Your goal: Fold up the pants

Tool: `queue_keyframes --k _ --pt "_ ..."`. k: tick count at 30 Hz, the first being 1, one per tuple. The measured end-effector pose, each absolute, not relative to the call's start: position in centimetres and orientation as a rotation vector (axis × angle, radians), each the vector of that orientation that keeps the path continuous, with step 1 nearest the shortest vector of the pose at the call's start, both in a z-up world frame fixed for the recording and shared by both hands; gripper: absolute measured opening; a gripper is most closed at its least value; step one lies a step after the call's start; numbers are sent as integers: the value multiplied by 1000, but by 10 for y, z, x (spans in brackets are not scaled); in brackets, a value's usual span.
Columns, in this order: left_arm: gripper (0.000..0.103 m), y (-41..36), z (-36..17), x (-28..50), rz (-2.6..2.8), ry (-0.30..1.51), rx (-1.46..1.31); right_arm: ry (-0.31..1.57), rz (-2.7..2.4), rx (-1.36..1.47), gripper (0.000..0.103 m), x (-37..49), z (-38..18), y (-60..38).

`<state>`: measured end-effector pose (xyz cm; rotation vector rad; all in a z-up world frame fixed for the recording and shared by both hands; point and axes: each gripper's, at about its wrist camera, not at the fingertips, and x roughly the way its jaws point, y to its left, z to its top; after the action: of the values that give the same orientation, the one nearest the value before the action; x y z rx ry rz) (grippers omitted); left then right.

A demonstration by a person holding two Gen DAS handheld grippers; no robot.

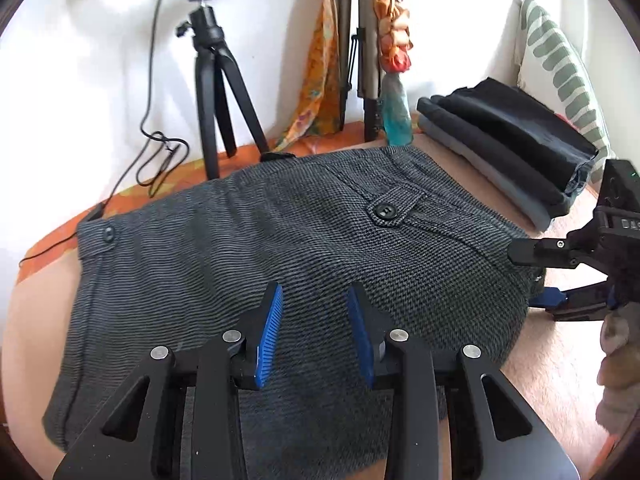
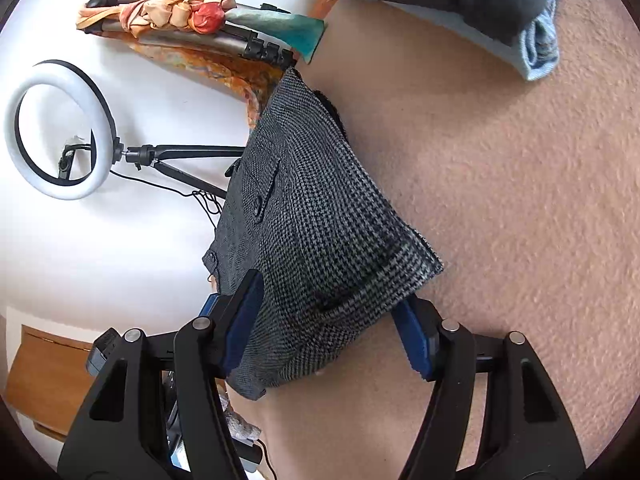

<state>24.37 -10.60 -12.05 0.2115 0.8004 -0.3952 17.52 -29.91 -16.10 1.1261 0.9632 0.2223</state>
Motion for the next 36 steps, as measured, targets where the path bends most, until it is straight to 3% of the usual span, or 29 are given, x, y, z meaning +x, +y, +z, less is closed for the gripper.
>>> queue_keyframes --k 2,4,7,15,21,27,31,35,36 --pt "32 -111 -129 248 -373 825 235 952 203 1094 65 180 -159 -295" --pt "32 -113 -142 254 -364 868 230 949 181 1040 44 183 -156 -293" --pt "32 -110 -145 253 -378 859 197 937 175 990 35 183 -148 -289" --pt "33 -72 -125 240 -307 814 183 897 169 862 26 178 -121 -282" --pt "33 -58 -140 233 -288 875 232 896 176 919 28 176 -129 -286" --pt "33 -48 -138 232 -296 885 193 944 114 1016 54 163 -152 -288" --pt "33 -43 -133 232 -297 882 166 897 127 1072 59 158 -156 -290" --pt "33 -35 -125 228 -285 869 154 880 112 1066 58 172 -154 -296" --pt "33 -33 -124 227 -285 866 150 887 110 1058 45 175 -153 -296"
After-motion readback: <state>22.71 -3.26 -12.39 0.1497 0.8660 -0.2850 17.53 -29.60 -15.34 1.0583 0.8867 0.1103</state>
